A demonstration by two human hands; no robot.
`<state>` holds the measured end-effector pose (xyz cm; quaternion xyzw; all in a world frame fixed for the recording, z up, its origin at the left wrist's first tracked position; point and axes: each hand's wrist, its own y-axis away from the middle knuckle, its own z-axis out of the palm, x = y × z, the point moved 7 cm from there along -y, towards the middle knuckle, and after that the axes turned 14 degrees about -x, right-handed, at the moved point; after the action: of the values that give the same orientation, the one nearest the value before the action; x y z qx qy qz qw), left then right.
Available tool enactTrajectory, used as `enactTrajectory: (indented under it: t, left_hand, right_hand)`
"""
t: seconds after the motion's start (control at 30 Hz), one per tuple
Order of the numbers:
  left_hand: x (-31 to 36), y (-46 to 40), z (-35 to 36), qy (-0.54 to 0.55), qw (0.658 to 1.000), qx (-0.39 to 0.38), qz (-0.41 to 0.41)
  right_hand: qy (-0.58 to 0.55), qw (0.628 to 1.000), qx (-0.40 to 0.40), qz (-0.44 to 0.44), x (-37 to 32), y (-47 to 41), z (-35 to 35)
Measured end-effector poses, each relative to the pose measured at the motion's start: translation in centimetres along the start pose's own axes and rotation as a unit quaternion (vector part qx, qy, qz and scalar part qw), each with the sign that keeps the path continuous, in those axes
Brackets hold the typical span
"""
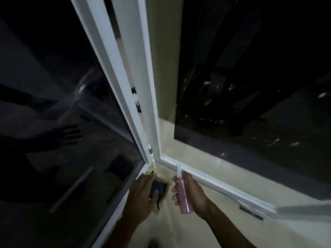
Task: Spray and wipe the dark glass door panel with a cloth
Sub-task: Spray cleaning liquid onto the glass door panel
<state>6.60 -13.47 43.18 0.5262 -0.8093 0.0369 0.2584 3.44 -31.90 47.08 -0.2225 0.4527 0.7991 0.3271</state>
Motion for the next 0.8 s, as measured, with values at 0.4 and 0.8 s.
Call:
enactTrajectory:
  t: [0.4,0.8]
  left_hand:
    - [25.4,-2.0,-28.5,0.001,0.98,0.096,0.172]
    - [41.4,-2.1,-48.0,-0.049,0.921,0.224,0.315]
  right_hand:
    - [-0.043,0.973,0.019,-0.226,-23.6,24.2,6.7]
    - [0.041,0.917,-0.04,-0.395,-40.1,38.2,14.1]
